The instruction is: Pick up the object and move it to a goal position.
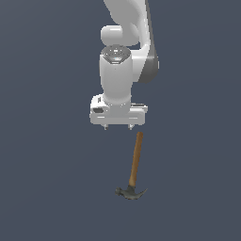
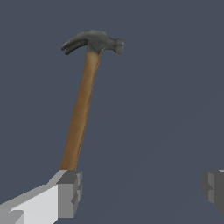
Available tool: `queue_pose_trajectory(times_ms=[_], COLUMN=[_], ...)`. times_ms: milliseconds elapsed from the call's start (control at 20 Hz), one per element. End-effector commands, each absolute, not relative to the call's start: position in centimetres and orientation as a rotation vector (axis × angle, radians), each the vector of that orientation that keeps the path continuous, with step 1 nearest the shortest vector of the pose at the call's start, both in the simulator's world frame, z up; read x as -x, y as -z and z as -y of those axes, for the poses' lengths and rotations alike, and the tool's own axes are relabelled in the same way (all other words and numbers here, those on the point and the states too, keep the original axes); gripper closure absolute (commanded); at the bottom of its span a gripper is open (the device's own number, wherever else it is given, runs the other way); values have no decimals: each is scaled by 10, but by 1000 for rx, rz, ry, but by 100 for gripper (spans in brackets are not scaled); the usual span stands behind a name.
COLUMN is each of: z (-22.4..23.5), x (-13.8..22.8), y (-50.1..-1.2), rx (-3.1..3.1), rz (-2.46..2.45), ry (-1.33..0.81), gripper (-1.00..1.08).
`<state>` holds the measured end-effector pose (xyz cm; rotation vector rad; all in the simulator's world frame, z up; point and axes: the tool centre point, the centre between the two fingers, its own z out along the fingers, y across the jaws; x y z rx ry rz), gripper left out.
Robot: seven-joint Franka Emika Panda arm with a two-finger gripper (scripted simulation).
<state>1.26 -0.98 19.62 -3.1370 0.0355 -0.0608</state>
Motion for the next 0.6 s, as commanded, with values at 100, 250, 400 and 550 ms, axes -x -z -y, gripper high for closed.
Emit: queue_pose_trajectory(times_ms=[100,250,400,550], z=[8,-2,-11,-11], x=[-13,-13,-14,-14], y=[-196,-195,-194,-194], rx=[3139,3146,3153,3153], rz=[-29,1,28,28], ry=[59,48,39,39], gripper=[-92,-92,-92,-92])
